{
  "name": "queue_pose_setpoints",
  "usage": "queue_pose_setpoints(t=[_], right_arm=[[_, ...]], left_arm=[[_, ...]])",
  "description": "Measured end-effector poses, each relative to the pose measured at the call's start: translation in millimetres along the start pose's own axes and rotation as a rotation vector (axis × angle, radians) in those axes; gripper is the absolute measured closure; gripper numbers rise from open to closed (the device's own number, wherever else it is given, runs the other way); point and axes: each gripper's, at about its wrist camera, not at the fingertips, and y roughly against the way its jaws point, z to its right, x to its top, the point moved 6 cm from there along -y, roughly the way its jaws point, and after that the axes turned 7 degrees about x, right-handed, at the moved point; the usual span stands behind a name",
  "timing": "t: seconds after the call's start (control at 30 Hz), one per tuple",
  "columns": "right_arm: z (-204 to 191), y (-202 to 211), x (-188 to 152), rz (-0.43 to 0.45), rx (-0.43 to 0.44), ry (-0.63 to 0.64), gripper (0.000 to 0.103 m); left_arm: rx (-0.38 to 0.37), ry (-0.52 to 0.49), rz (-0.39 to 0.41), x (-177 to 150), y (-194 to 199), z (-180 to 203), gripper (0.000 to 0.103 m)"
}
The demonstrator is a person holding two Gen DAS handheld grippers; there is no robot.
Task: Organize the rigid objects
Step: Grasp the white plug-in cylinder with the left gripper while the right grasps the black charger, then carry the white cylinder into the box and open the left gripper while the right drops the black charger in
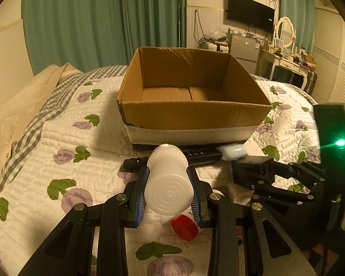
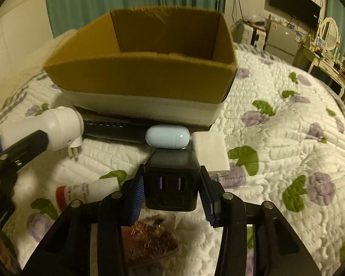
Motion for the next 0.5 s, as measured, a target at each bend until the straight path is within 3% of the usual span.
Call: queue_pose_setpoints(t=[0.23, 0.5], right_arm=[[-9.8, 47.9, 6.4, 0.078, 0.001, 0.023, 0.061], [-25.9, 113.7, 42.8, 0.199, 0.023, 0.075, 0.062]], left_arm=[[-0.018, 0.006, 0.047, 11.5, 33.8, 0.6, 0.07], [-0.039, 0.016, 0.137, 44.4, 78.0, -4.5, 0.07]])
